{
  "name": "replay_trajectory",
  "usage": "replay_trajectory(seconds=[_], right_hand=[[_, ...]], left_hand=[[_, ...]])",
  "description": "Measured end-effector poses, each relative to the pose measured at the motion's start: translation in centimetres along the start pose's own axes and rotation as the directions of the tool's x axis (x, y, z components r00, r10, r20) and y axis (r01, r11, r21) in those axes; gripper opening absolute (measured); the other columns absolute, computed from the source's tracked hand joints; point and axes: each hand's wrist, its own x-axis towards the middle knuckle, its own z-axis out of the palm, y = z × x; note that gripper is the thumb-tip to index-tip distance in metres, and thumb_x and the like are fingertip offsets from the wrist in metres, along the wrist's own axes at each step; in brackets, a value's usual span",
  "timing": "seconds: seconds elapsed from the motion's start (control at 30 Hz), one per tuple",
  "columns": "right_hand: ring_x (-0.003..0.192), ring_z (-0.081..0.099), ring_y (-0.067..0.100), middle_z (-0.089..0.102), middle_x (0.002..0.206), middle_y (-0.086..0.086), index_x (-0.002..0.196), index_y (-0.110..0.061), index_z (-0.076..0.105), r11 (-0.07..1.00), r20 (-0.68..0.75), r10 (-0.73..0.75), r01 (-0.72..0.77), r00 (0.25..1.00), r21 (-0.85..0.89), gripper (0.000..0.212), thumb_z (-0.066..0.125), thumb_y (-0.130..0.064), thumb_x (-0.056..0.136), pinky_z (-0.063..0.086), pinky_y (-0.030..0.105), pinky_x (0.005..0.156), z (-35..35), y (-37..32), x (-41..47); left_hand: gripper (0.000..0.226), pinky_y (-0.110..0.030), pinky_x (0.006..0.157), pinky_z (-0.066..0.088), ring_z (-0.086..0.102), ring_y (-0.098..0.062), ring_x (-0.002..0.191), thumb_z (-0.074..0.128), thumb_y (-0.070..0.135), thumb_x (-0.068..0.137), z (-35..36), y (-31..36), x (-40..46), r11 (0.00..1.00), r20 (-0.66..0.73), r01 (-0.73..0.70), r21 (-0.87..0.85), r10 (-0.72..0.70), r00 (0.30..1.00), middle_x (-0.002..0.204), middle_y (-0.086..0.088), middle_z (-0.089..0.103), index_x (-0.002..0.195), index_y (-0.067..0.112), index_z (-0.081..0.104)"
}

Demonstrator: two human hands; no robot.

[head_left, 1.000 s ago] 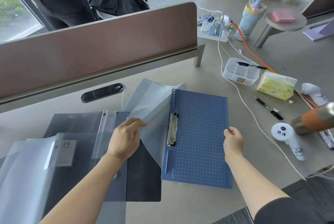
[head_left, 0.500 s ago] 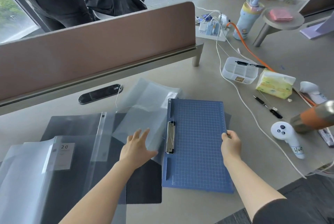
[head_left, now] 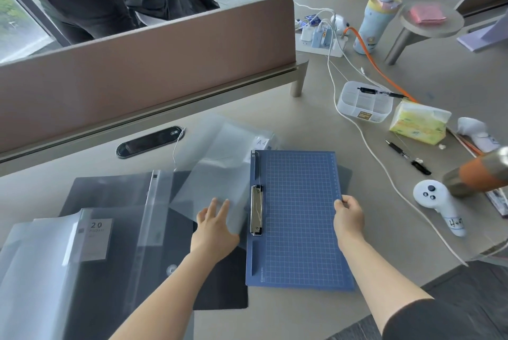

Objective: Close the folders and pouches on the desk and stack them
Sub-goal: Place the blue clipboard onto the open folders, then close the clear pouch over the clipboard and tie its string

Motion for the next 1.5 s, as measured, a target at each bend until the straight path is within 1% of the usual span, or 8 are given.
replay_trajectory(seconds=[0.33, 0.5, 0.63, 0.87, 0.97, 1.07, 1.23, 1.5], right_hand=[[0.064, 0.049, 0.019, 0.062, 0.083, 0.008, 0.104, -0.012, 0.061, 1.000, 0.017, -0.013, 0.014, 1.000, -0.012, 0.019, 0.042, -0.015, 0.100, 0.044, 0.033, 0.055, 0.1, 0.0, -0.1], [0.065, 0.048, 0.016, 0.059, 0.083, 0.003, 0.106, -0.011, 0.061, 0.999, -0.020, 0.006, -0.005, 1.000, 0.044, 0.018, 0.044, -0.014, 0.101, 0.044, 0.029, 0.058, 0.0, -0.2, 0.0], [0.060, 0.041, 0.015, 0.053, 0.077, 0.002, 0.108, -0.007, 0.061, 0.996, -0.064, 0.026, -0.020, 0.998, 0.090, 0.017, 0.046, -0.012, 0.100, 0.038, 0.029, 0.055, -0.5, -0.8, 0.6], [0.063, 0.045, 0.017, 0.056, 0.079, 0.002, 0.105, -0.008, 0.060, 0.996, -0.071, -0.010, 0.016, 0.997, 0.088, 0.017, 0.045, -0.014, 0.100, 0.040, 0.031, 0.057, -1.7, -2.4, 1.3], [0.058, 0.042, 0.018, 0.054, 0.074, 0.004, 0.101, -0.009, 0.060, 0.999, -0.062, -0.016, 0.019, 0.998, 0.050, 0.016, 0.044, -0.013, 0.100, 0.037, 0.031, 0.055, -1.9, -2.4, 1.4], [0.054, 0.042, 0.018, 0.054, 0.070, 0.003, 0.098, -0.010, 0.060, 0.999, -0.052, -0.034, 0.033, 0.998, -0.013, 0.017, 0.044, -0.014, 0.099, 0.036, 0.031, 0.053, -1.8, -2.0, 1.3], [0.057, 0.045, 0.018, 0.055, 0.070, 0.000, 0.094, -0.012, 0.060, 0.991, 0.011, -0.062, 0.063, 0.998, -0.115, 0.019, 0.042, -0.015, 0.099, 0.038, 0.031, 0.054, -1.0, -1.3, 0.7], [0.058, 0.051, 0.019, 0.060, 0.072, 0.003, 0.095, -0.011, 0.060, 0.972, 0.010, -0.054, 0.055, 0.998, -0.228, 0.019, 0.041, -0.016, 0.099, 0.038, 0.028, 0.050, 0.0, -0.9, 0.3]], left_hand=[[0.079, -0.040, 0.098, 0.049, 0.041, -0.028, 0.139, 0.064, 0.022, 0.088, 0.2, -2.5, -0.6, 0.929, -0.128, -0.230, 0.291, 0.276, 0.953, 0.161, 0.001, 0.030, 0.156, 0.029, 0.025], [0.096, -0.034, 0.055, 0.057, 0.072, -0.027, 0.079, 0.087, 0.002, 0.054, -0.6, -3.1, -0.8, 0.852, -0.216, -0.368, 0.372, 0.465, 0.858, 0.120, -0.003, 0.072, 0.140, 0.022, 0.049], [0.094, -0.032, 0.042, 0.049, 0.065, -0.032, 0.062, 0.057, -0.013, 0.061, -3.9, -3.1, -0.9, 0.858, -0.358, -0.419, 0.297, 0.507, 0.784, 0.104, -0.005, 0.073, 0.142, 0.032, 0.044], [0.066, -0.031, 0.065, 0.048, 0.065, -0.035, 0.074, 0.041, -0.022, 0.072, -11.4, -5.0, -0.4, 0.884, -0.665, -0.456, -0.108, 0.276, 0.694, 0.100, -0.011, 0.068, 0.106, 0.019, 0.079], [0.070, -0.028, 0.071, 0.053, 0.063, -0.013, 0.076, 0.037, -0.027, 0.073, -14.8, -5.6, -1.0, 0.824, -0.696, -0.479, -0.302, 0.153, 0.702, 0.096, 0.007, 0.064, 0.095, 0.028, 0.074], [0.071, -0.012, 0.065, 0.053, 0.061, -0.012, 0.083, 0.030, -0.023, 0.070, -17.8, -6.3, -1.9, 0.728, -0.692, -0.503, -0.466, 0.055, 0.720, 0.093, 0.027, 0.066, 0.096, 0.028, 0.071], [0.065, -0.013, 0.062, 0.057, 0.065, -0.009, 0.071, 0.024, -0.022, 0.072, -19.8, -7.0, -3.4, 0.611, -0.654, -0.505, -0.610, -0.027, 0.756, 0.095, -0.009, 0.066, 0.093, 0.017, 0.072], [0.037, -0.012, 0.056, 0.053, 0.059, -0.002, 0.059, 0.041, 0.003, 0.092, -19.5, -7.3, -5.6, 0.413, -0.525, -0.457, -0.788, -0.063, 0.849, 0.082, 0.000, 0.067, 0.090, 0.019, 0.074]])
